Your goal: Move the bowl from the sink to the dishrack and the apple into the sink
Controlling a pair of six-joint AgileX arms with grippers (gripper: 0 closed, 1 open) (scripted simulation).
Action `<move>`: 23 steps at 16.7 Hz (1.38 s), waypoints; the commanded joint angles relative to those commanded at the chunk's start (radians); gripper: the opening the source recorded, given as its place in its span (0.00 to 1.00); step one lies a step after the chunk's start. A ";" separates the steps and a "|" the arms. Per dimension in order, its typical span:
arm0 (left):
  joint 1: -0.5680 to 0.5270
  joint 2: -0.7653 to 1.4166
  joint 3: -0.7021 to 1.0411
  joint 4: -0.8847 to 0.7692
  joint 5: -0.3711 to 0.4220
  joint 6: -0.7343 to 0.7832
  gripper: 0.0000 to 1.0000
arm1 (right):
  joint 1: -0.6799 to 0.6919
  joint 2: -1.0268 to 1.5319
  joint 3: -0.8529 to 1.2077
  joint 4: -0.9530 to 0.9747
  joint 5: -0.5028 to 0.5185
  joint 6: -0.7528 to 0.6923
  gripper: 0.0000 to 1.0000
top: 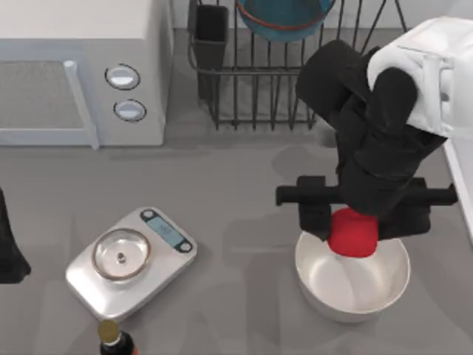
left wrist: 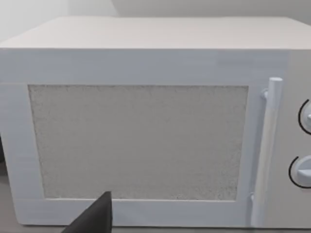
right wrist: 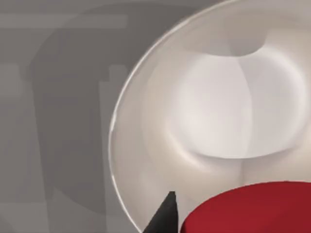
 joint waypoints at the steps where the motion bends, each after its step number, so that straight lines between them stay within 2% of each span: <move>1: 0.000 0.000 0.000 0.000 0.000 0.000 1.00 | 0.002 0.004 -0.003 0.003 0.000 0.002 0.00; 4: 0.000 0.000 0.000 0.000 0.000 0.000 1.00 | -0.024 0.000 -0.018 0.032 -0.019 -0.011 0.00; 8: 0.000 0.000 0.000 0.000 0.000 0.000 1.00 | -0.171 -0.031 -0.101 0.207 -0.104 -0.079 0.00; 15: 0.000 0.000 0.000 0.000 0.000 0.000 1.00 | -0.505 -0.151 -0.315 0.787 -0.251 -0.247 0.00; 23: 0.000 0.000 0.000 0.000 0.000 0.000 1.00 | -0.790 -0.196 -0.497 1.338 -0.369 -0.417 0.00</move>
